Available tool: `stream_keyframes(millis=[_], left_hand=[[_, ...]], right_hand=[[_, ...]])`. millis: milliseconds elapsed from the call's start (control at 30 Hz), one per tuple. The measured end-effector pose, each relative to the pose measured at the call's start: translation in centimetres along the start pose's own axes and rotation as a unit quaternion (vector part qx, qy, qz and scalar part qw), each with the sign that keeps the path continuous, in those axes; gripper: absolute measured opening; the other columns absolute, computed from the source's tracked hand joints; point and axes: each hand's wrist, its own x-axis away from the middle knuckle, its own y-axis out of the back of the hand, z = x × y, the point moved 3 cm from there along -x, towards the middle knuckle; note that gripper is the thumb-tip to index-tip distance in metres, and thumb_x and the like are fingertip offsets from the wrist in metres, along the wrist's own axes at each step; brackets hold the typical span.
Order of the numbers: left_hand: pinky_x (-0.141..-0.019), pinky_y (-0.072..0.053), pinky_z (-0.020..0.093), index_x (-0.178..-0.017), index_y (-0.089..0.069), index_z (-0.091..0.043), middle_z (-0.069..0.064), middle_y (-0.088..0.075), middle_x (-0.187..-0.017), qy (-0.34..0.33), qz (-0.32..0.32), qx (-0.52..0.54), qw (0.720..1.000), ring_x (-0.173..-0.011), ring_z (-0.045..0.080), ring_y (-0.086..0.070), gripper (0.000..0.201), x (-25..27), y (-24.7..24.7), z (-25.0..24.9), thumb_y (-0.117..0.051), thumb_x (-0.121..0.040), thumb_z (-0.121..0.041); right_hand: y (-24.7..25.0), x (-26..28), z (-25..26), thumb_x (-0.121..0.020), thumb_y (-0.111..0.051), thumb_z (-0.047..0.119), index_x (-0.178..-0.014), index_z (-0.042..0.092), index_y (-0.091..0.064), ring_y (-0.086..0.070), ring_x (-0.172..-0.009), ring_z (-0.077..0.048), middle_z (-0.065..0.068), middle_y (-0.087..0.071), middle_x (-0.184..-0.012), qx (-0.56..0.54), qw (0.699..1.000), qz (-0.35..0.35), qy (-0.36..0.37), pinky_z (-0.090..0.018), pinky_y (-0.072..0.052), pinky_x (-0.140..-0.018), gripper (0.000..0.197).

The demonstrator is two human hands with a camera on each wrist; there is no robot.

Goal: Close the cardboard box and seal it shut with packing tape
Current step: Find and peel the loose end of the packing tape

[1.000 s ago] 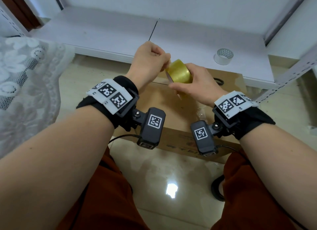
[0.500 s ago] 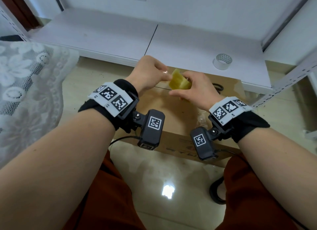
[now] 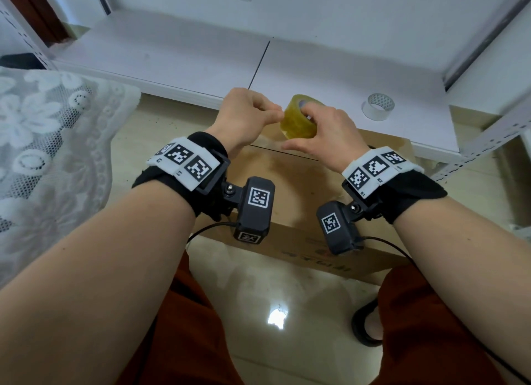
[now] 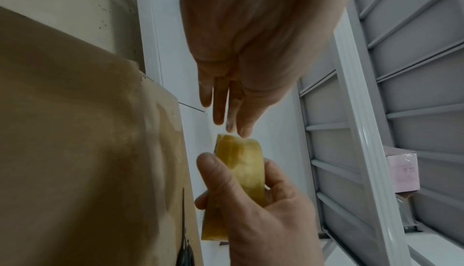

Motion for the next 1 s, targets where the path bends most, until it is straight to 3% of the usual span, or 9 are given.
stream_keyframes(millis=[133, 300, 467, 733, 867, 1000], left_hand=[[-0.095, -0.052, 0.035, -0.074, -0.067, -0.021, 0.0, -0.073, -0.097, -0.007, -0.005, 0.009, 1.0, -0.095, 0.013, -0.067, 0.013, -0.5, 0.4, 0.4, -0.072, -0.085, -0.015], [-0.088, -0.055, 0.03, -0.077, -0.067, -0.015, 0.004, -0.072, -0.085, -0.019, -0.023, 0.025, 0.999, -0.084, 0.013, -0.069, 0.01, -0.7, 0.8, 0.5, -0.069, -0.086, -0.011], [-0.082, -0.057, 0.027, -0.079, -0.066, -0.01, 0.011, -0.073, -0.084, -0.027, -0.011, 0.063, 0.998, -0.076, 0.013, -0.069, 0.009, -0.4, 0.9, 0.5, -0.066, -0.088, -0.007], [-0.079, -0.058, 0.027, -0.08, -0.06, -0.007, 0.013, -0.071, -0.082, -0.018, -0.001, 0.13, 0.991, -0.065, 0.013, -0.066, 0.016, -0.6, 0.9, 0.4, -0.056, -0.093, 0.001], [-0.073, -0.056, 0.022, -0.081, -0.058, -0.008, 0.01, -0.07, -0.079, -0.021, -0.009, 0.132, 0.991, -0.064, 0.01, -0.064, 0.017, -0.7, 0.9, 0.4, -0.054, -0.094, 0.001], [-0.068, -0.051, 0.016, -0.082, -0.057, -0.011, 0.004, -0.07, -0.078, -0.03, -0.016, 0.12, 0.992, -0.063, 0.005, -0.064, 0.017, -0.6, 0.7, 0.4, -0.053, -0.095, -0.001]], right_hand=[[0.0, -0.6, 0.3, -0.073, -0.075, 0.05, -0.1, 0.012, -0.058, -0.053, -0.084, -0.02, 0.001, -0.057, -0.09, 0.002, 1.0, 0.005, -0.007, -0.033, -0.045, -0.07, 0.05], [-0.3, -1.5, 0.9, -0.074, -0.075, 0.05, -0.088, 0.014, -0.053, -0.058, -0.075, -0.023, 0.001, -0.056, -0.077, 0.013, 1.0, 0.011, -0.02, -0.032, -0.044, -0.064, 0.044], [-0.4, -1.9, 1.0, -0.073, -0.075, 0.05, -0.089, 0.015, -0.059, -0.065, -0.075, -0.025, -0.003, -0.065, -0.081, -0.011, 0.999, 0.023, -0.042, -0.04, -0.053, -0.075, 0.042], [-0.2, -2.1, 1.1, -0.071, -0.077, 0.049, -0.074, 0.022, -0.053, -0.066, -0.065, -0.018, 0.0, -0.064, -0.066, -0.021, 0.997, 0.033, -0.062, -0.036, -0.052, -0.07, 0.036], [0.0, -2.3, 1.3, -0.071, -0.076, 0.051, -0.066, 0.026, -0.048, -0.055, -0.061, -0.013, 0.004, -0.057, -0.06, -0.016, 0.997, 0.035, -0.062, -0.032, -0.044, -0.062, 0.038], [0.0, -2.4, 1.0, -0.071, -0.074, 0.054, -0.076, 0.017, -0.061, -0.06, -0.067, -0.017, 0.002, -0.061, -0.064, -0.01, 0.996, 0.043, -0.076, -0.033, -0.047, -0.065, 0.04]])
